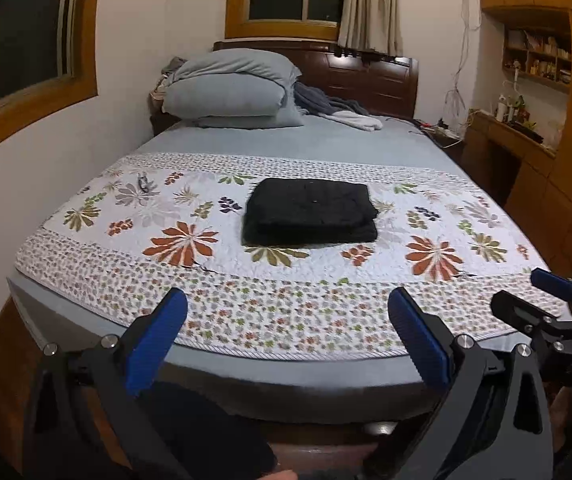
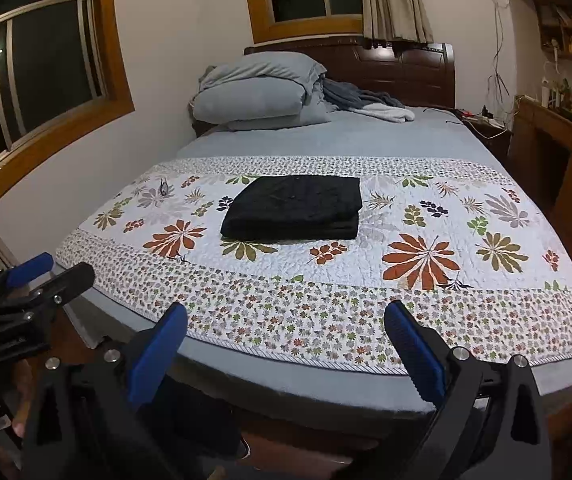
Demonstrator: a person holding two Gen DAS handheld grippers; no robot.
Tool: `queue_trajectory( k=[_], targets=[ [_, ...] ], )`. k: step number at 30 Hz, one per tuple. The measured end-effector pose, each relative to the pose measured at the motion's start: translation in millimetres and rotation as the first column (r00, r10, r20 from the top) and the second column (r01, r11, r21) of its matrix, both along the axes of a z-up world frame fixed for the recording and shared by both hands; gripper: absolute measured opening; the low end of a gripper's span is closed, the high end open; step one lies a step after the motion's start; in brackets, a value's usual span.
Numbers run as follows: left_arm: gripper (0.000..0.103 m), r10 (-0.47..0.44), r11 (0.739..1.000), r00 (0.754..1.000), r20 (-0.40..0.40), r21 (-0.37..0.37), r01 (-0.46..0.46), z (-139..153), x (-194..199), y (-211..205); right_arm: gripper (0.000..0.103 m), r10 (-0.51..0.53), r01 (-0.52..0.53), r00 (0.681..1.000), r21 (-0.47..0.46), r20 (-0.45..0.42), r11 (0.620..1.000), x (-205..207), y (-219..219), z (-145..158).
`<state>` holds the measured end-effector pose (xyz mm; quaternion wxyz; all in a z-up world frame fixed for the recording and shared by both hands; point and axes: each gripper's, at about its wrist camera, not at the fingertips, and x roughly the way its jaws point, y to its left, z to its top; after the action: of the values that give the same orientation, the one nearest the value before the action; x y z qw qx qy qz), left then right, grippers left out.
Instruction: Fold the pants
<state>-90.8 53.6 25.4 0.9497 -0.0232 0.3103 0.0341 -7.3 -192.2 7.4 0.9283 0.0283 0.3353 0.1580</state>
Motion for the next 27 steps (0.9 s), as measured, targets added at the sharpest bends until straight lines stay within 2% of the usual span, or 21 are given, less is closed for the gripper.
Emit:
queue_trajectory(
  k=[12,27],
  targets=[
    [0.1,-0.035,0.999,0.999,-0.025,-0.025,0.034,-9,29,3,0.099,0.024,-0.024,1.0,0.001,-0.017,1.0,34,14,-10],
    [0.1,-0.007,1.0,0.999,-0.043,0.018,0.008,-20,50,4,0.099,0.024,-0.025,0.998,-0.008,-0.054,1.0,57,14,-29]
  ],
)
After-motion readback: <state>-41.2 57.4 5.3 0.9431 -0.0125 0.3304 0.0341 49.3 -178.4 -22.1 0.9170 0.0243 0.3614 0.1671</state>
